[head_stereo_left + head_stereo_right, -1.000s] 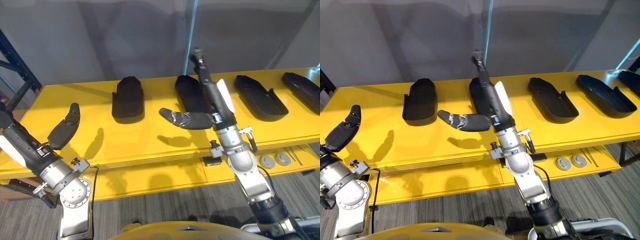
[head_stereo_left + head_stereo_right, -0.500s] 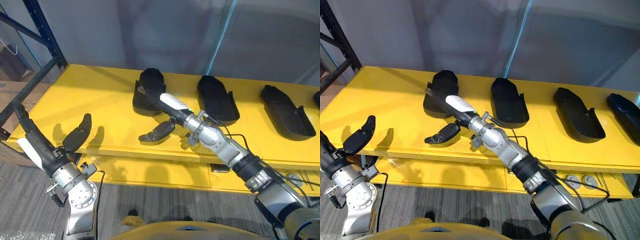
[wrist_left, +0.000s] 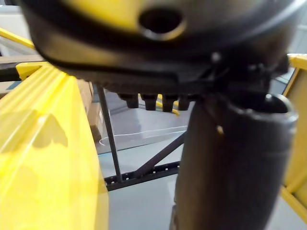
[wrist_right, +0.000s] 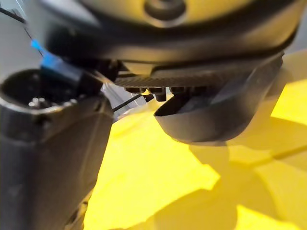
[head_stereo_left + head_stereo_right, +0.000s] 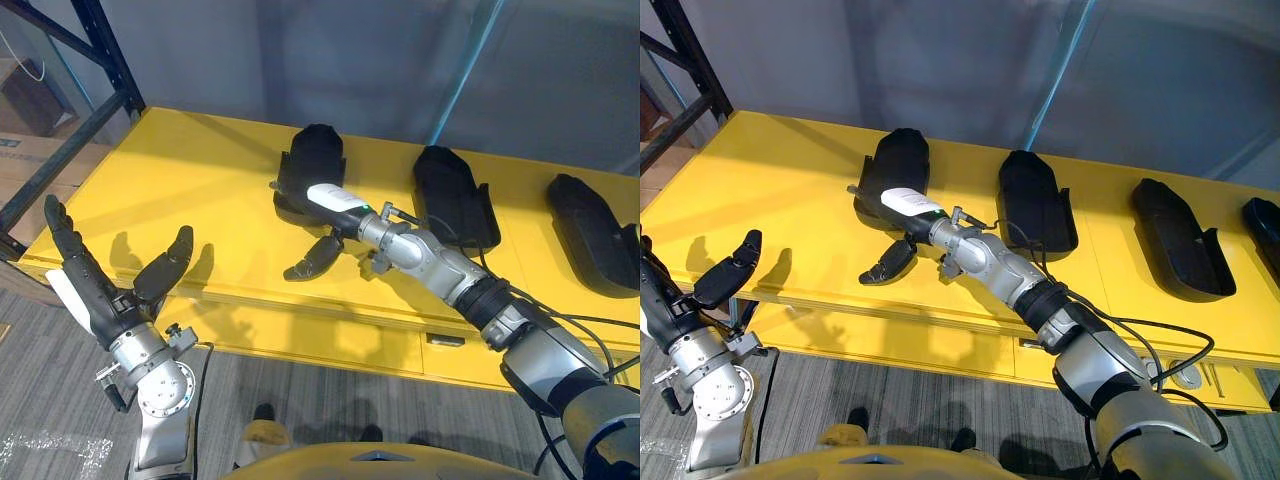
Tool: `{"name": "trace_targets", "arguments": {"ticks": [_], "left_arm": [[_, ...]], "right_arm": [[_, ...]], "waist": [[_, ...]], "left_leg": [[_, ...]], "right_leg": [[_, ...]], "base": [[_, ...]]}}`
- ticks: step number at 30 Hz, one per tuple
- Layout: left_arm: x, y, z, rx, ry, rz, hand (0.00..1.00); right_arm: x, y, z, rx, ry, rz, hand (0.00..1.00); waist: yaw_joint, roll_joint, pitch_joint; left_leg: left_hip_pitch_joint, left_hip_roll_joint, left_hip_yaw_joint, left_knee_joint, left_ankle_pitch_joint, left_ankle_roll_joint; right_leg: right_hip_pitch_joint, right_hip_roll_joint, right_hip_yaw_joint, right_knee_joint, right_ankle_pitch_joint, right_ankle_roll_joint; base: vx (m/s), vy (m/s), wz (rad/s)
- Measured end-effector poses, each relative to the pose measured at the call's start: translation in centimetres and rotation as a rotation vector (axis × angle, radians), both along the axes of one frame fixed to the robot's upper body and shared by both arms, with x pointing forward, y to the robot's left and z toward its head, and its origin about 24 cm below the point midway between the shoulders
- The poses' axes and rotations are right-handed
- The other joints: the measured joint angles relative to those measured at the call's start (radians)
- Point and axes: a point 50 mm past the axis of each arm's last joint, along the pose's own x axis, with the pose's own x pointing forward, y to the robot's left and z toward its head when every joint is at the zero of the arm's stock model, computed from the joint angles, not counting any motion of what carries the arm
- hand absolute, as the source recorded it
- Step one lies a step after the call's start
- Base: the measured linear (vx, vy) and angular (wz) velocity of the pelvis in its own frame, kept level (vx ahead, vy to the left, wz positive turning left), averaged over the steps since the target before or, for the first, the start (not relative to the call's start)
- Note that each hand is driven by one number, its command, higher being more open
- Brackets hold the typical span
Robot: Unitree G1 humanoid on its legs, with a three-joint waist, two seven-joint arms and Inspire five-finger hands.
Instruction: Walk over and take three plastic housings, then place them on the shelf
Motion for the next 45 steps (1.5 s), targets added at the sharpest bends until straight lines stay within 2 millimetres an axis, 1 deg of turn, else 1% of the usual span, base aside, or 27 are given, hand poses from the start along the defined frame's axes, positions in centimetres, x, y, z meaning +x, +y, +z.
{"name": "trace_targets", "arguments": {"ticks": [3,6,12,20,30,37,42,45], "left_arm": [[0.0,0.1,0.0,0.002,0.002,-0.002,1.00],[0.0,0.1,0.0,0.003,0.003,-0.005,1.00],[0.1,0.0,0.0,-0.002,0.005,-0.017,1.00],[0.3,-0.1,0.1,-0.002,0.007,-0.027,1.00],[0.4,-0.1,0.1,-0.002,0.006,-0.031,1.00],[0.5,-0.2,0.2,-0.002,0.002,-0.033,1.00],[0.5,-0.2,0.2,-0.004,0.005,-0.039,1.00],[0.6,-0.2,0.1,-0.007,0.010,-0.040,1.00]], "right_arm": [[0.0,-0.1,-0.7,-0.028,0.052,0.005,1.00],[0.4,0.0,-0.1,-0.030,0.093,0.008,1.00],[0.8,-0.1,0.2,-0.034,0.177,0.007,1.00],[1.1,-1.3,0.5,-0.075,0.199,-0.005,1.00],[0.8,-1.8,0.9,-0.079,0.261,0.027,1.00],[0.6,-1.7,1.1,-0.081,0.274,0.047,1.00],[0.1,-1.4,1.8,-0.074,0.289,0.101,1.00],[0.0,-1.3,1.8,-0.081,0.294,0.109,1.00]], "waist": [[0.001,-0.001,0.001],[-0.003,-0.001,0.003],[-0.004,-0.003,0.003],[-0.006,-0.004,0.003],[-0.008,-0.005,0.003],[-0.009,-0.006,0.002],[-0.009,-0.006,0.002],[-0.008,-0.007,0.002]], "left_leg": [[0.000,0.000,0.001,0.000,-0.001,0.000],[0.001,0.000,0.005,0.005,-0.004,-0.001],[0.000,0.001,0.013,0.030,-0.023,0.000],[0.003,0.001,0.022,0.032,-0.024,-0.001],[0.015,0.002,0.040,0.035,-0.032,0.000],[0.017,0.002,0.041,0.035,-0.035,0.000],[0.016,0.002,0.041,0.035,-0.035,0.000],[0.016,0.002,0.041,0.035,-0.035,0.000]], "right_leg": [[0.000,0.000,0.000,0.000,-0.001,0.000],[0.000,0.000,0.003,0.000,-0.001,0.000],[0.003,-0.001,0.014,0.000,-0.001,0.000],[0.003,-0.001,0.020,0.000,-0.001,0.000],[0.005,-0.001,0.042,0.000,0.001,0.001],[0.004,-0.001,0.044,0.000,0.000,0.001],[0.004,-0.001,0.044,0.000,0.000,0.001],[0.004,-0.001,0.044,0.000,0.000,0.001]], "base": [[0.00,0.000,0.00],[0.00,0.003,-0.03],[-0.01,0.010,-0.06],[0.00,0.004,-0.01],[0.00,0.008,-0.05],[0.00,0.000,0.00],[0.00,0.000,0.00],[0.00,0.000,0.00]]}}
